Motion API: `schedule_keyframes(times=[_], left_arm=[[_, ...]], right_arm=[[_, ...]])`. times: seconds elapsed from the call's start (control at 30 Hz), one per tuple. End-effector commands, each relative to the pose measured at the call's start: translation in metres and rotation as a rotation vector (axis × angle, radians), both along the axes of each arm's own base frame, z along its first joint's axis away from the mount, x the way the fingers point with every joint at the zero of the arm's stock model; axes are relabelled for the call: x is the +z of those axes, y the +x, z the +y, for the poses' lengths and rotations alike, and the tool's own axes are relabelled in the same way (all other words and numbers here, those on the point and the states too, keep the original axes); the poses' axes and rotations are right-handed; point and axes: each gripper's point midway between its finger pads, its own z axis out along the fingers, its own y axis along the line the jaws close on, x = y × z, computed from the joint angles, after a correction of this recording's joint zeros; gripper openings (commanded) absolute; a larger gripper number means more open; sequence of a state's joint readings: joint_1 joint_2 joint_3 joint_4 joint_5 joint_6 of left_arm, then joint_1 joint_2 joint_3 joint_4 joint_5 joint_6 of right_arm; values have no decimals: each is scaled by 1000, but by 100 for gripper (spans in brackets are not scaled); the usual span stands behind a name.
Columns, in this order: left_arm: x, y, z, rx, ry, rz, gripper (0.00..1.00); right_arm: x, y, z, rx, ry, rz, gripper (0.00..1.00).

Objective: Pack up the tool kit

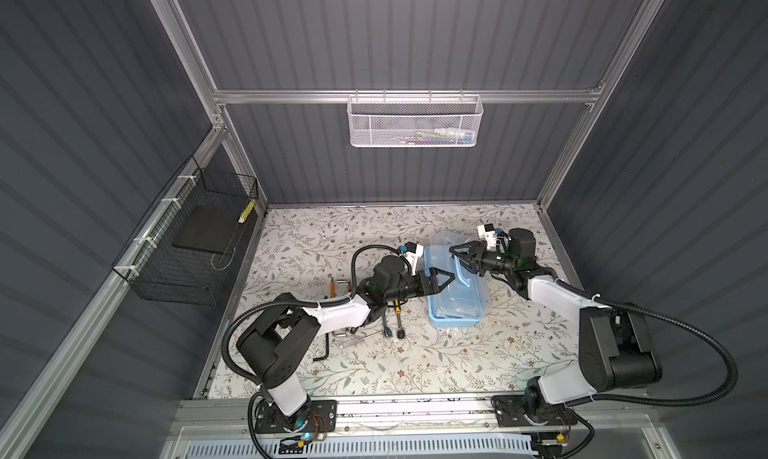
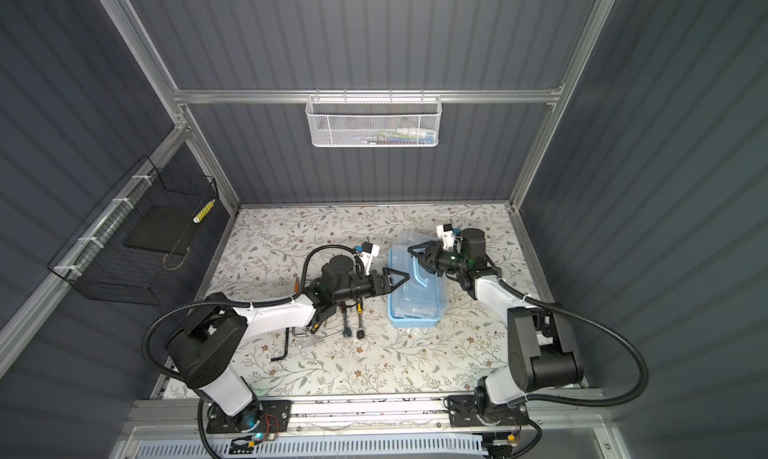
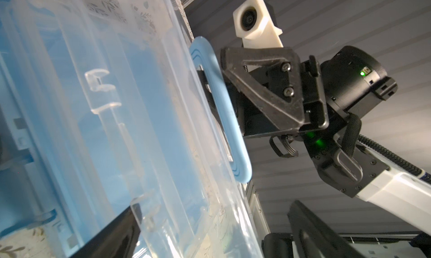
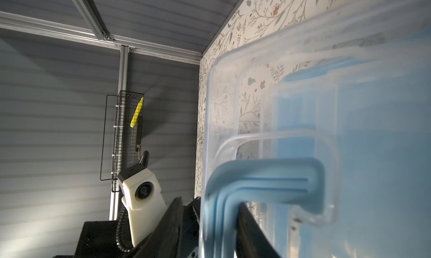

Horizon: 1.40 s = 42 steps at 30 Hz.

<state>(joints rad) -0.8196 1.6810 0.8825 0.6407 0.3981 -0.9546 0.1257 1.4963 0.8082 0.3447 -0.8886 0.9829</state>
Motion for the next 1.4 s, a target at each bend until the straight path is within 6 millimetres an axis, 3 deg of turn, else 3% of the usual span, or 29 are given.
schedule_keyframes(times=[0.0,0.27,0.33,0.73,1.13,1.37], left_arm=[[46,-6,-7,-34,-104,-78,99],[60,-7,-20,-53,-178,-84,99],[63,-7,-25,-59,-188,-90,99],[74,-6,-51,-95,-217,-114,99],[90,-6,-58,-104,-187,-171,99],[91,-6,-71,-132,-181,-173,99]], right_arm=[[8,2,-5,-8,-59,-38,55],[2,-3,-24,-49,-204,-10,81],[3,-6,-29,-57,-234,-9,98],[12,-21,-44,-79,-328,-9,99],[18,-29,-58,-99,-418,-26,99],[2,-38,-79,-153,-506,19,99]])
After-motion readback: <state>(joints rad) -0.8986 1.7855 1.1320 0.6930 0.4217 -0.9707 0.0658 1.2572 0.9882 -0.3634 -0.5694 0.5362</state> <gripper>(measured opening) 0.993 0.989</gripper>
